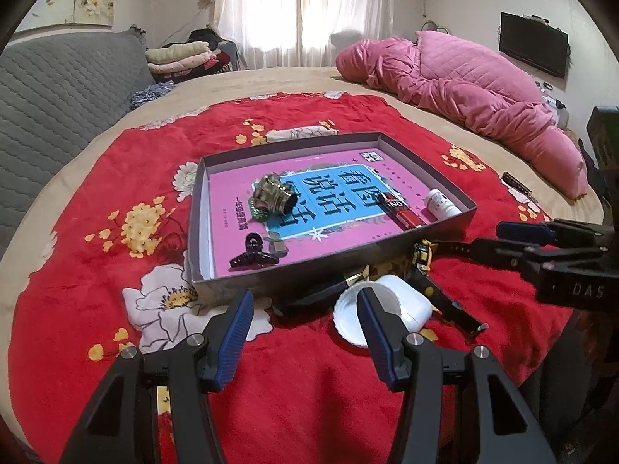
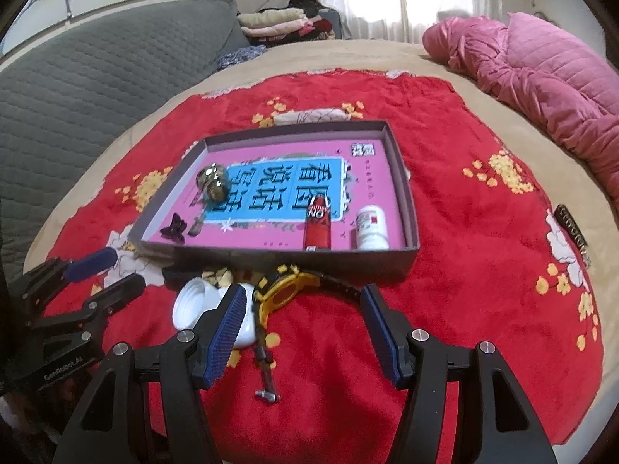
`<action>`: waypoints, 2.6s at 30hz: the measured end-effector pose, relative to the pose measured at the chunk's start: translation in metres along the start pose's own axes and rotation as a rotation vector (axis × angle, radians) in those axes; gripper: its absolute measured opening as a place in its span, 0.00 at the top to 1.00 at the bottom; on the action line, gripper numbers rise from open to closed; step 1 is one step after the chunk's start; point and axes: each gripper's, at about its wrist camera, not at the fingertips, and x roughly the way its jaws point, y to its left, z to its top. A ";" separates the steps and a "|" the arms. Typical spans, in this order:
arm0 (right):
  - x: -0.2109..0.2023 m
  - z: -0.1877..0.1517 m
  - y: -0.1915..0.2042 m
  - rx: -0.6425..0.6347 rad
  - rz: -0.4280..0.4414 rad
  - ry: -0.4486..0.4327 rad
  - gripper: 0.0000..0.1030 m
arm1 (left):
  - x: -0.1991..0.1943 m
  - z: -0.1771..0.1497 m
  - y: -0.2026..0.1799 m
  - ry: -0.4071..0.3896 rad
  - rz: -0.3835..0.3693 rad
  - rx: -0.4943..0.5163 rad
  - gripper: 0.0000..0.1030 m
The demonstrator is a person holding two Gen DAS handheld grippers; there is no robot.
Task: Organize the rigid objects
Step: 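Withdraw both grippers from the box toward the white cap and yellow watch, then grasp the white bottle cap with the left gripper while the right grasps the yellow watch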
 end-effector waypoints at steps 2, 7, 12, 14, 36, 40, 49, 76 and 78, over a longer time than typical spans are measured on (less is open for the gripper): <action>0.001 -0.004 -0.001 0.009 0.009 0.014 0.39 | 0.001 -0.001 -0.001 0.008 -0.005 0.005 0.46; 0.002 -0.012 -0.002 0.005 0.008 0.039 0.39 | 0.001 -0.003 -0.004 0.021 -0.014 0.011 0.46; 0.001 -0.017 0.002 -0.004 0.014 0.050 0.38 | 0.002 -0.005 -0.005 0.035 -0.023 0.010 0.46; 0.001 -0.019 0.004 -0.013 0.015 0.053 0.39 | 0.002 -0.005 -0.006 0.041 -0.032 0.005 0.46; 0.046 -0.038 0.023 -0.140 -0.058 0.142 0.39 | 0.020 -0.013 -0.023 0.124 -0.135 -0.012 0.46; 0.050 -0.038 0.019 -0.128 -0.063 0.143 0.42 | 0.027 -0.014 -0.026 0.142 -0.153 -0.024 0.46; 0.058 -0.037 0.020 -0.141 -0.056 0.131 0.50 | 0.045 -0.017 -0.007 0.183 -0.215 -0.158 0.46; 0.071 -0.038 0.024 -0.208 0.014 0.072 0.79 | 0.072 -0.011 -0.003 0.182 -0.323 -0.229 0.46; 0.072 -0.037 0.024 -0.214 0.024 0.068 0.81 | 0.073 -0.011 -0.003 0.181 -0.323 -0.225 0.46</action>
